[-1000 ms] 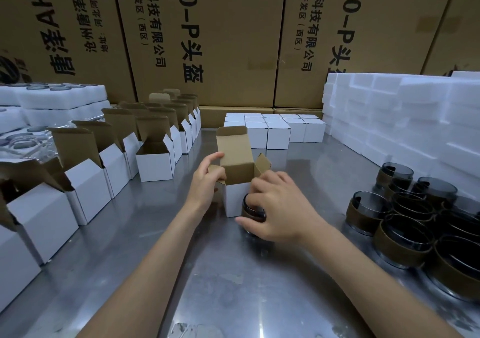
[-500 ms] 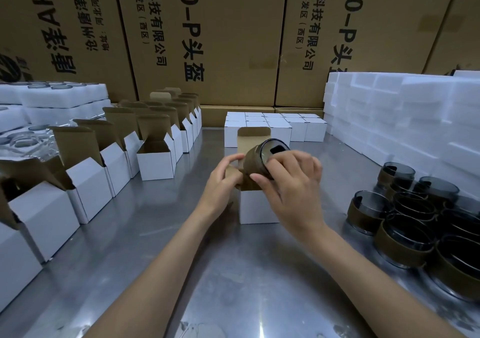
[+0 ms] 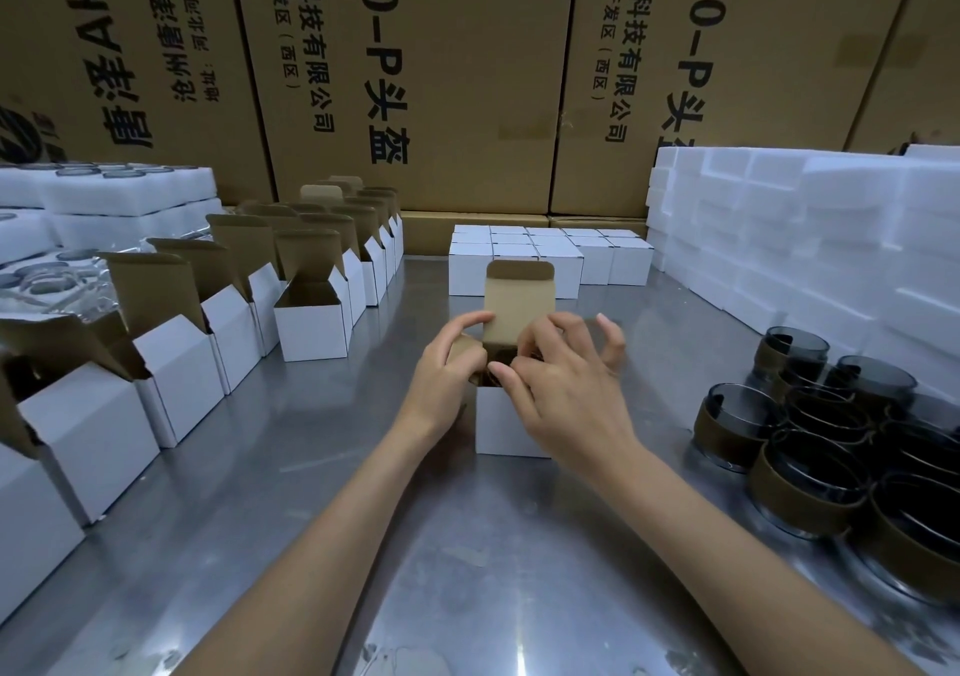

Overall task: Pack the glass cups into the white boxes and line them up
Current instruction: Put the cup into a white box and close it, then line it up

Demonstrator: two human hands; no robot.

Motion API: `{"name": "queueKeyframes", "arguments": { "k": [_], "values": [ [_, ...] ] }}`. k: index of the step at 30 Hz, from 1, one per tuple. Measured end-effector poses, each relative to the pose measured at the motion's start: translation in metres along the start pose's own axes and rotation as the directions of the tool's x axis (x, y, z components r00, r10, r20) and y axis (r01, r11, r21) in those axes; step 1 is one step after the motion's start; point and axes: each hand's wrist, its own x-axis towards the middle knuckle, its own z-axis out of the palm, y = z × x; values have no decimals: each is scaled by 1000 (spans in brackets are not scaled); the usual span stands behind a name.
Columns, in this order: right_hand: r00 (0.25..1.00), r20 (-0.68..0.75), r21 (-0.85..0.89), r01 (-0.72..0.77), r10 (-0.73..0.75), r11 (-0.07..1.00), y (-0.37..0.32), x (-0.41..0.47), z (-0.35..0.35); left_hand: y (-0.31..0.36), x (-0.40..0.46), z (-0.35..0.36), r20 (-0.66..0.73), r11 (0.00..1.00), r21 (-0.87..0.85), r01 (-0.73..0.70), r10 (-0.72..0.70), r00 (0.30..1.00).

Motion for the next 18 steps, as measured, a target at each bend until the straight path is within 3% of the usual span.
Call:
{"name": "queueKeyframes", "arguments": {
  "k": [4, 6, 8, 10, 13, 16, 18],
  "values": [
    [1000, 4, 62, -24, 24, 998, -1, 0, -1, 0, 0, 0, -4, 1000, 2, -20, 20, 1000],
    [991, -5, 203, -131, 134, 970, 0, 2, -5, 0, -1, -1, 1, 1000, 14, -28, 28, 1000],
    [947, -17, 399, -287, 320, 871, 4, 6, -11, 0, -3, -1, 11, 999, 16, -42, 42, 999],
    [866, 11, 582, -412, 500, 701, 12, 8, -14, 0, -3, -1, 8, 999, 2, -45, 45, 999],
    [729, 227, 768, -542, 646, 341, 22, 5, -10, 2, -1, 0, -80, 991, -127, 39, -49, 996],
    [612, 575, 738, -675, 543, -20, 29, -2, 1, 5, -2, -2, -79, 943, -289, 165, -195, 978],
    [605, 710, 675, -731, 359, -104, 26, -5, 6, 6, -2, -6, -35, 914, -339, 221, -247, 968]
  ]
}}
